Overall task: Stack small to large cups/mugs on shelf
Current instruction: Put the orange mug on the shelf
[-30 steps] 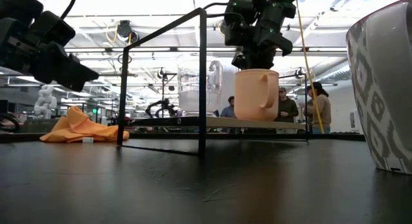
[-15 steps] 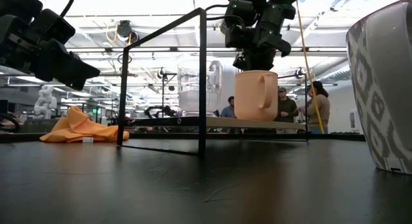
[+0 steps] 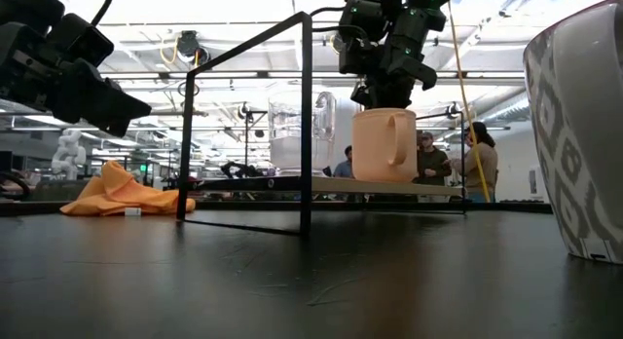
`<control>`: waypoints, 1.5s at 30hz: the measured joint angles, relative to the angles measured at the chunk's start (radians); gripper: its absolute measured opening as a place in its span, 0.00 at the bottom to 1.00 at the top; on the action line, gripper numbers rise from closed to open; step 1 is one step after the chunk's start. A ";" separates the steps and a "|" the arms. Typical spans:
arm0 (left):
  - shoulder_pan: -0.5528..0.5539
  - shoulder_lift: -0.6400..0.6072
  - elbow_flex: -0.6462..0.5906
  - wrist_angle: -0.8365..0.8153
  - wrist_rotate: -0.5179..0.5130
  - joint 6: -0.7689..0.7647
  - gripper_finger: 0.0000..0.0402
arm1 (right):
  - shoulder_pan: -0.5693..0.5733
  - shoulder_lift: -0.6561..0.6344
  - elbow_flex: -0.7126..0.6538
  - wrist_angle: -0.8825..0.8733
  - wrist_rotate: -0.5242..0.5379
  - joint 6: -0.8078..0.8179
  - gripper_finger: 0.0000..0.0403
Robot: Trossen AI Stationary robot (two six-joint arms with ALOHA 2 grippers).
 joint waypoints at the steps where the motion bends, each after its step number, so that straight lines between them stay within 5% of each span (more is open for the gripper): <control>1: 0.000 0.000 0.000 0.000 0.000 0.000 0.06 | 0.000 0.000 0.000 0.000 0.000 0.000 0.07; 22: 0.000 0.000 0.000 -0.004 0.007 0.000 0.06 | 0.000 0.000 0.000 0.000 -0.008 0.019 0.08; 33: 0.000 0.000 0.000 -0.004 0.008 -0.003 0.06 | 0.000 0.000 0.000 0.009 -0.009 0.040 0.25; 45: 0.000 0.000 0.000 -0.004 0.009 -0.004 0.06 | 0.000 -0.026 0.002 0.019 -0.009 0.049 0.27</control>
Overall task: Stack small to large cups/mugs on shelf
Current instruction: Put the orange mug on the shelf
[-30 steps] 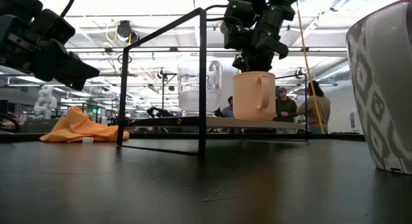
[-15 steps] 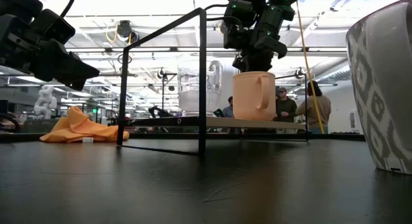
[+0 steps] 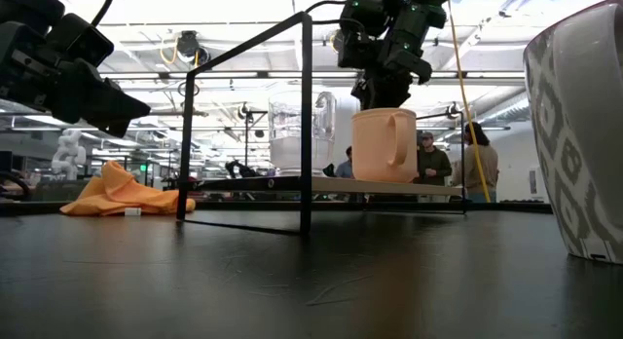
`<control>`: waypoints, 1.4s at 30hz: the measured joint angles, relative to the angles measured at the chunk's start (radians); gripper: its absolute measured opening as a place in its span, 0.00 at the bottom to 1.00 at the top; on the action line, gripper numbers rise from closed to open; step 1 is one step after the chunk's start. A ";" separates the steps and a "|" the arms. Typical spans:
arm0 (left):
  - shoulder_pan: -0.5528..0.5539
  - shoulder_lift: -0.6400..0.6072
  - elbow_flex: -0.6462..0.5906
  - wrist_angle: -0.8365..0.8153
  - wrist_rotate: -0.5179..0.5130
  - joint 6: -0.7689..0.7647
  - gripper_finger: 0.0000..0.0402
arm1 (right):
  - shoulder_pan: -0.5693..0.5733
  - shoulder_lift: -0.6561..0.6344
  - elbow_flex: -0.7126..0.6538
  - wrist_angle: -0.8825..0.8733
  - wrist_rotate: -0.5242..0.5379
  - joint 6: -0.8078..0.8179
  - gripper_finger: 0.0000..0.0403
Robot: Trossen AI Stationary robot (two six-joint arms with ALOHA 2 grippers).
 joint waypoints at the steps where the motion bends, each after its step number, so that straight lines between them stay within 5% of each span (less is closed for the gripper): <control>1: 0.000 0.000 0.000 0.000 0.000 0.000 0.06 | 0.000 -0.009 0.000 -0.002 0.000 0.004 0.27; 17: 0.000 0.000 0.000 0.005 0.000 0.000 0.06 | 0.086 -0.302 0.001 -0.035 0.000 0.107 0.26; 27: 0.000 0.000 0.000 0.006 0.000 -0.017 0.06 | 0.220 -0.478 0.001 -0.106 0.002 0.183 0.01; 42: 0.000 0.000 0.000 0.007 0.000 -0.023 0.06 | 0.278 -0.503 0.001 -0.081 0.010 0.199 0.00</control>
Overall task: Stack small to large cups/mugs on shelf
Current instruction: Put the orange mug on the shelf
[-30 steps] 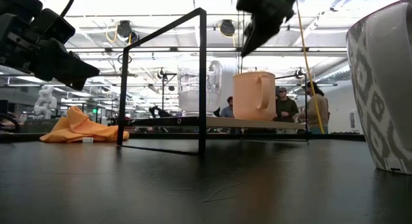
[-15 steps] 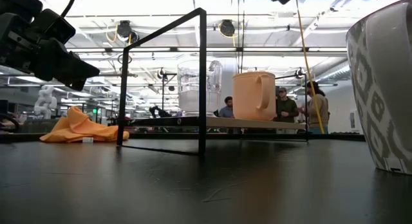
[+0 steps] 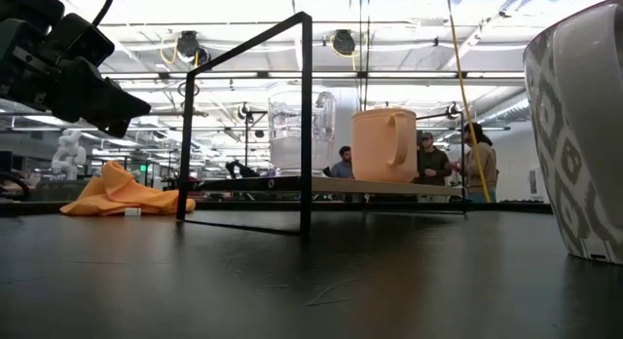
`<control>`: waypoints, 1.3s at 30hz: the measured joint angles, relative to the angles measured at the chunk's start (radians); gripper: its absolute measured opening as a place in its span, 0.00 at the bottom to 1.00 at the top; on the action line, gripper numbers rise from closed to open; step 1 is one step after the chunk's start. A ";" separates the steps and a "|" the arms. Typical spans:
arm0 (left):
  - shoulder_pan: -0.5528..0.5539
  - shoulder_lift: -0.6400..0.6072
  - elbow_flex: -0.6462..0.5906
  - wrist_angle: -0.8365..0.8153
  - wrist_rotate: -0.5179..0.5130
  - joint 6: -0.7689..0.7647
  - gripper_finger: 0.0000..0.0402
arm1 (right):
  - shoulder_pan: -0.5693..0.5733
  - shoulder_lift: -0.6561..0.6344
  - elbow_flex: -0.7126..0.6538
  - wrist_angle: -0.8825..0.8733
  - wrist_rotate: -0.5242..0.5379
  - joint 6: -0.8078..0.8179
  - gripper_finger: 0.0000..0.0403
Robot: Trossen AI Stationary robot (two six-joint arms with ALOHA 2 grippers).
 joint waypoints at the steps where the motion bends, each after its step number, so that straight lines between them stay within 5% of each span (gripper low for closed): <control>1: 0.000 0.000 0.000 0.000 0.000 0.000 0.06 | 0.000 -0.001 0.000 0.003 0.000 0.000 0.00; 22: 0.000 0.000 0.000 -0.001 0.000 0.001 0.06 | 0.000 -0.159 -0.007 -0.043 -0.005 0.078 0.00; 39: 0.000 0.000 0.000 -0.001 0.000 0.002 0.06 | 0.000 -0.594 -0.473 0.191 -0.004 0.197 0.00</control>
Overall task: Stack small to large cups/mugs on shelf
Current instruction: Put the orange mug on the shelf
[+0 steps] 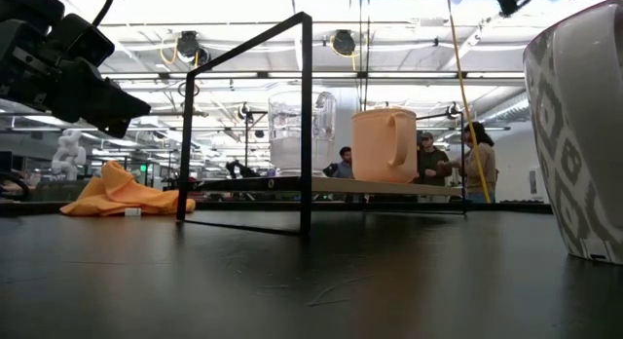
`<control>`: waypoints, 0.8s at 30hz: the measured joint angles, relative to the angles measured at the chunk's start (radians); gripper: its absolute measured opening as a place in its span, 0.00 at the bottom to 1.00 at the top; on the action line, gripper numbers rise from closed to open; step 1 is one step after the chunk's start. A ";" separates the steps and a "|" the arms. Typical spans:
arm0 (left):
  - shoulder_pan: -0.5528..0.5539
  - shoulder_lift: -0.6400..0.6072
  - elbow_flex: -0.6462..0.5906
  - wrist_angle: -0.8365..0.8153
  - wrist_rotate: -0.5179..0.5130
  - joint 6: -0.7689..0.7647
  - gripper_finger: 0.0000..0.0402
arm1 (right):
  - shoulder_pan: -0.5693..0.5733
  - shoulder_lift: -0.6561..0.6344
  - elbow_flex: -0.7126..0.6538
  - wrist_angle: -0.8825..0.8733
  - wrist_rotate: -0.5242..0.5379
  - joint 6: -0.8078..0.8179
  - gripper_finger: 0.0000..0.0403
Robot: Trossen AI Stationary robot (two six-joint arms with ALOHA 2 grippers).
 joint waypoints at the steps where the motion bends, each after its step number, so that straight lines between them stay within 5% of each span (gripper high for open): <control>1: 0.000 0.000 0.000 0.000 0.000 0.000 0.06 | 0.000 -0.024 -0.025 0.026 -0.001 0.010 0.00; 24: 0.000 0.000 0.000 0.000 0.000 0.000 0.06 | 0.000 -0.345 -0.436 0.297 -0.061 0.159 0.00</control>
